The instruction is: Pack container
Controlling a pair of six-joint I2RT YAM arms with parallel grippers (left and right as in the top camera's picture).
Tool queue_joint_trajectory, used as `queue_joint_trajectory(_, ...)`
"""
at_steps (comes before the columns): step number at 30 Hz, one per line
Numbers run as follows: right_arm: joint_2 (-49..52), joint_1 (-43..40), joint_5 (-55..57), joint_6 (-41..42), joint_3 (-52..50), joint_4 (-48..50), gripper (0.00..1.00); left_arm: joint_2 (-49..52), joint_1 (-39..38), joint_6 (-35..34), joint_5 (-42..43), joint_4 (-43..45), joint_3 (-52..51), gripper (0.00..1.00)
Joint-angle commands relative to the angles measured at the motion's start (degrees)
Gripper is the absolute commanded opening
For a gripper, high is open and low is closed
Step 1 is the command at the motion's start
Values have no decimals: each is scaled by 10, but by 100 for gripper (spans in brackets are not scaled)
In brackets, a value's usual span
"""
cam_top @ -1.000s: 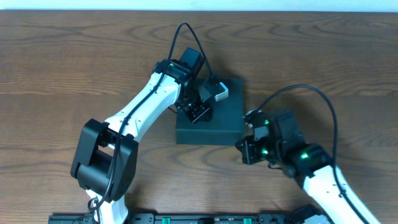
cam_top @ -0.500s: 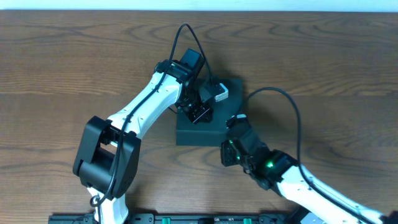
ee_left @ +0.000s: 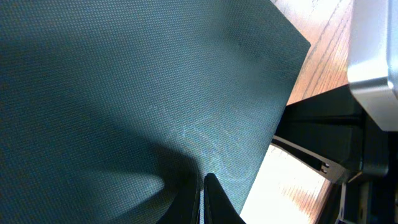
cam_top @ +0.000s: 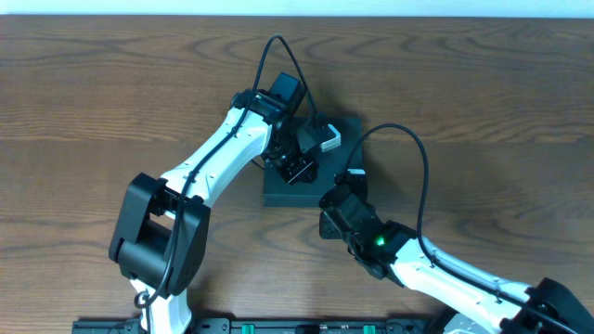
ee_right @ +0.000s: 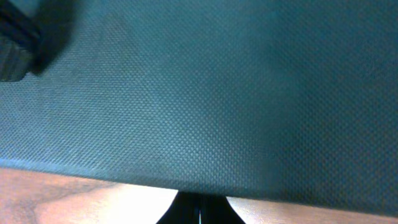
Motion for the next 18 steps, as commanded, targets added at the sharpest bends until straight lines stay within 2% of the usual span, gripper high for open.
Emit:
queue_joint_trajectory(1, 2, 2, 14, 21, 0, 2, 2, 23, 1, -5, -18, -4, -8, 6)
queue_joint_trajectory(5, -32, 2, -22, -18, 38, -64, 2, 22, 3, -14, -19, -9, -1, 6)
queue_joint_trajectory(10, -121, -4, 27, -89, 141, -199, 2, 20, 30, -46, -18, -49, 78, 6)
queue_joint_trajectory(14, -191, -59, 55, -170, 189, -247, 2, 4, 83, -45, -19, -102, 165, 6)
queue_joint_trajectory(18, -245, -153, 0, -231, 214, -281, 2, -35, 146, -43, -13, -136, 189, 6)
